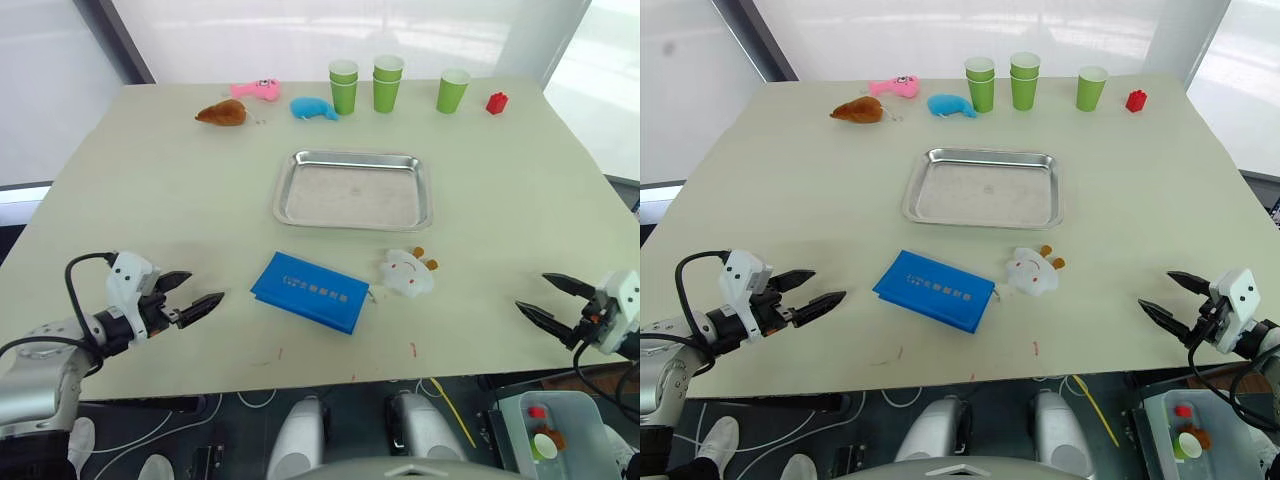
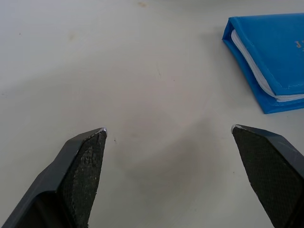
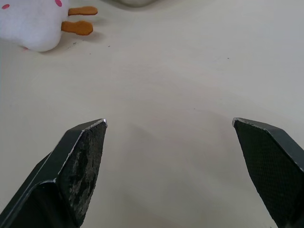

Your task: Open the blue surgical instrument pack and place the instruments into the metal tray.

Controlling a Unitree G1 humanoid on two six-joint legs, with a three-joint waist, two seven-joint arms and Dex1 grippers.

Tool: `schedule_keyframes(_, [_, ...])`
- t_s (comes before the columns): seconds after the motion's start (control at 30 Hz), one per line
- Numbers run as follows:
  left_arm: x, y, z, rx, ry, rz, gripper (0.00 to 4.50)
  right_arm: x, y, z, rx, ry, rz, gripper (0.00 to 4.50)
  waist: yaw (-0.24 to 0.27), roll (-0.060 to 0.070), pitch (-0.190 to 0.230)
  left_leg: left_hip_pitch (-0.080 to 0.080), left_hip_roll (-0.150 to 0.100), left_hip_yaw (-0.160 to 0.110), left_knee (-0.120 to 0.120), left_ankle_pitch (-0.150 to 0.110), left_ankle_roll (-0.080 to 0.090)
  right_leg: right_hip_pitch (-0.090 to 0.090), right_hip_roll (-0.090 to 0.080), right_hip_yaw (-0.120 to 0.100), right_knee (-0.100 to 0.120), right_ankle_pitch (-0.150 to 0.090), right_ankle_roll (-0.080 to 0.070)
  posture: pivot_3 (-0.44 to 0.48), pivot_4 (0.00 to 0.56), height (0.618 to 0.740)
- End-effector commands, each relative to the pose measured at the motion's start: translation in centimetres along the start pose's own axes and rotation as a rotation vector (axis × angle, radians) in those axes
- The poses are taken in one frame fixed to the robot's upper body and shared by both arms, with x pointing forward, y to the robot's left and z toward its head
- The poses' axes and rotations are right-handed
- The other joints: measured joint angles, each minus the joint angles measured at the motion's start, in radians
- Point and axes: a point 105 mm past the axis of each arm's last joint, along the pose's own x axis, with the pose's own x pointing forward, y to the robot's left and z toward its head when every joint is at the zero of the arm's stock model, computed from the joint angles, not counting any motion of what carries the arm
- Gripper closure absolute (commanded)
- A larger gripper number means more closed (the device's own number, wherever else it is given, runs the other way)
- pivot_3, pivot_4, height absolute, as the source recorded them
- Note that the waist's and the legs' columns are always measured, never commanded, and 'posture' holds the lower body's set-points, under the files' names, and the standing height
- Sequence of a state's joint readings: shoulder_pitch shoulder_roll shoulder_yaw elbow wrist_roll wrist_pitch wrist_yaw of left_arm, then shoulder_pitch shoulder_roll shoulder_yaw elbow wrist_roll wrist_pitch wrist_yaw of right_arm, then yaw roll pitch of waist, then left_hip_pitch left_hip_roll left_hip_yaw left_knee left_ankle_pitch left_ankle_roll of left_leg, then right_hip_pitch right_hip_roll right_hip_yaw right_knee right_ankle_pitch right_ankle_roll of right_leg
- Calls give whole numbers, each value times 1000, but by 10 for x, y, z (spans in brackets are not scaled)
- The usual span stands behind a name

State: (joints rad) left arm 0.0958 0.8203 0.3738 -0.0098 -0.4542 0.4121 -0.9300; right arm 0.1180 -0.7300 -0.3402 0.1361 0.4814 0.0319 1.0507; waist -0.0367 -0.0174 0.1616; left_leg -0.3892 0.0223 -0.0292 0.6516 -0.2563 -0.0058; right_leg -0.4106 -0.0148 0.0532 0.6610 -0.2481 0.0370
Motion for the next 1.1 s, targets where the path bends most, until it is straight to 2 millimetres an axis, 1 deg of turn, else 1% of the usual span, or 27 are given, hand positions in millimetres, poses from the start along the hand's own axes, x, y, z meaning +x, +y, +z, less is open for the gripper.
schedule_keyframes(0.03, [-2, 4, 11, 37, -25, -13, 0, -11, -1, 12, -44, -22, 11, 50, 0, 0, 0, 0, 0, 0, 0, 0, 0, 0, 0, 0, 0, 0, 0, 0, 150, 740])
schedule_keyframes(0.13, [-1, 6, 18, 31, -53, -24, 0, -17, -1, 12, -52, -13, 13, 50, 8, 0, 0, 0, 0, -1, 0, 0, 0, 0, 0, -1, 0, 0, 0, 0, 150, 740])
schedule_keyframes(0.3, [0, 7, 20, 32, -59, -24, 0, -16, 0, 14, -54, -17, 14, 50, 2, 0, 0, 0, 0, 0, 0, 0, 0, 0, 0, 0, 0, 0, 0, 0, 150, 740])
schedule_keyframes(0.43, [2, 9, 22, 32, -61, -23, 0, -12, 8, 18, -48, -14, 38, 50, 2, 0, 0, 0, 0, 0, 0, 0, 0, 0, 0, 0, 0, 0, 0, 0, 150, 740])
schedule_keyframes(0.47, [2, 10, 22, 31, -61, -23, 0, -11, 13, 18, -50, -2, 54, 50, 2, 0, 0, 0, 0, 0, 0, 0, 0, 0, 0, 0, 0, 0, 0, 0, 150, 740])
schedule_keyframes(0.63, [11, 12, 22, 55, -37, -65, 0, 4, 49, 27, -74, 22, 195, 50, 4, 0, 0, 0, 0, -1, 1, 0, 0, 0, 0, -1, 1, 0, 0, 0, 150, 740])
schedule_keyframes(0.7, [18, 10, 21, 73, -24, -106, 0, 11, 68, 30, -67, 19, 273, 50, 4, 0, 0, 0, 0, -1, 1, 0, 0, 0, 1, -1, 1, 0, 0, 0, 150, 740])
schedule_keyframes(0.77, [26, 9, 23, 97, -28, -144, 0, 19, 83, 33, -44, 12, 312, 50, 6, 0, 0, 0, 0, -1, 1, 0, 0, 0, 1, -1, 1, 0, 0, 0, 150, 740])
schedule_keyframes(0.87, [37, 11, 27, 131, -38, -161, 771, 29, 96, 38, -17, -9, 346, 825, 8, 0, 0, -1, 0, -2, 2, 0, 0, 0, 1, -1, 1, 0, 0, 0, 150, 740])
schedule_keyframes(0.9, [39, 11, 28, 136, -38, -169, 1152, 32, 99, 38, -9, -8, 347, 1231, 9, -1, 0, -1, 0, -2, 2, 0, 0, 0, 1, -1, 1, 0, 0, 0, 150, 740])
schedule_keyframes(0.97, [51, 10, 31, 153, -39, -203, 2312, 43, 110, 38, -12, 0, 373, 2437, 9, -1, 0, -2, -1, -2, 2, 0, 0, 0, 1, -1, 1, 2, -2, 0, 150, 740])
schedule_keyframes(1.0, [57, 9, 32, 154, -43, -221, 2626, 48, 115, 37, -24, 7, 391, 2839, 10, -1, 0, -2, -1, -2, 2, 0, 0, 0, 1, -1, 1, 2, -3, 0, 150, 740])
schedule_keyframes(1.03, [62, 8, 34, 153, -45, -244, 2871, 52, 119, 37, -32, 13, 407, 3094, 10, -1, 0, -2, -1, -2, 2, 0, 0, 0, 1, -1, 1, 2, -3, 0, 150, 740])
schedule_keyframes(1.1, [69, 1, 33, 158, -39, -310, 3585, 60, 125, 38, -29, 10, 423, 3852, 12, -1, 0, -2, -1, -3, 2, 0, 0, 0, 1, -2, 1, 2, -3, 0, 150, 740])
